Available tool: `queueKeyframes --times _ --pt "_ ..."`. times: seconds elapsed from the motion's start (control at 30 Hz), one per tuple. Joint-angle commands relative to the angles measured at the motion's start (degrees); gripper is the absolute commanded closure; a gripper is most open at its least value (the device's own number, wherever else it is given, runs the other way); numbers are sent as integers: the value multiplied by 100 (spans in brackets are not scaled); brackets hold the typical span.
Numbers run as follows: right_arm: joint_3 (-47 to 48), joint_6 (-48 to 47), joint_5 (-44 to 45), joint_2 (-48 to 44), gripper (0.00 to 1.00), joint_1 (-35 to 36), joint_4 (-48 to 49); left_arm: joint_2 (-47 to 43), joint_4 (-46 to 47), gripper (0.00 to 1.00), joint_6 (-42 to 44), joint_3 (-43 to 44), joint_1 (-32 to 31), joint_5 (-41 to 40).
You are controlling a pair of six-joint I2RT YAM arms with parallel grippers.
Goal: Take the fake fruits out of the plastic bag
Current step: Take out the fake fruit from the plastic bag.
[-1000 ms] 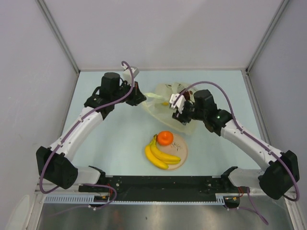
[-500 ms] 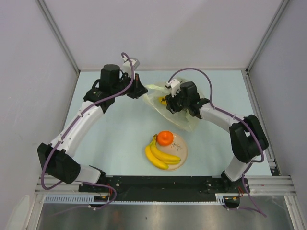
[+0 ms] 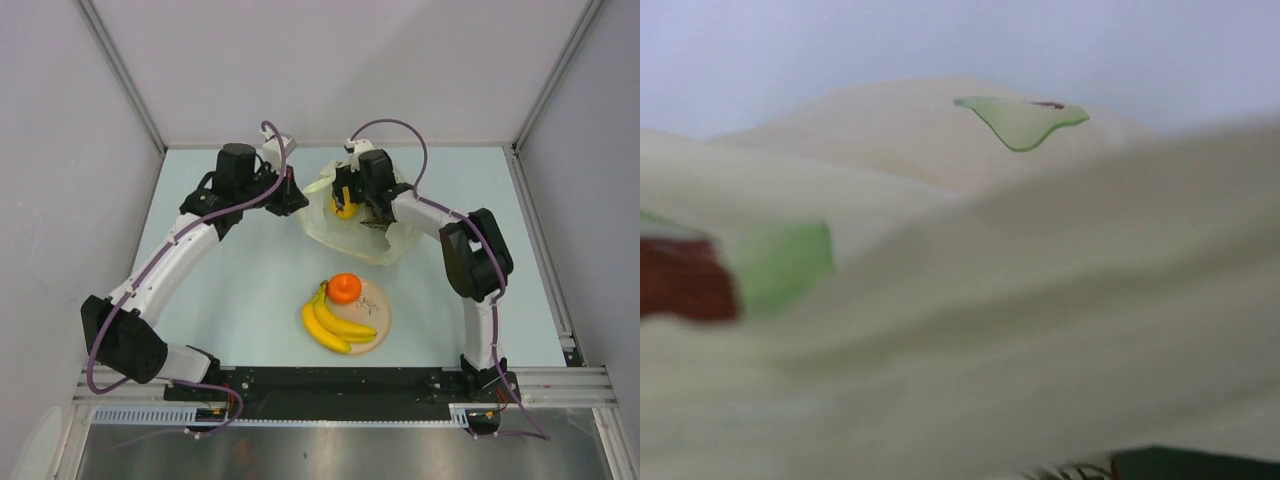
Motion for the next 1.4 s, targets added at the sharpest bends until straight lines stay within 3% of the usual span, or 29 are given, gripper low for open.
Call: queueKeyframes --times 0.0,0.37,0.57,0.7,0.9,1.0,1.03,1.13,1.37 --pt "538 120 358 451 0 -36 23 -124 -10 100 203 2 -73 78" --pt "583 14 403 891 0 -54 -266 -71 16 100 230 37 -100 69" --pt "425 -91 350 847 7 -45 -293 -88 16 100 282 28 -100 25" --pt "284 -197 465 795 0 -36 -354 -141 16 100 300 2 -100 -10" --pt "248 -223 306 777 0 -19 -355 -176 7 100 300 -34 -100 -10" --pt "249 -354 341 803 9 16 -284 -185 16 100 291 -42 -100 -1" --pt "249 -372 333 760 18 25 -258 -185 -1 100 291 -34 -100 7" --pt "240 -653 140 584 34 25 -214 -194 7 100 318 -51 -100 -10" --pt "293 -970 -440 -83 45 51 -538 -194 113 100 283 -148 -91 -19"
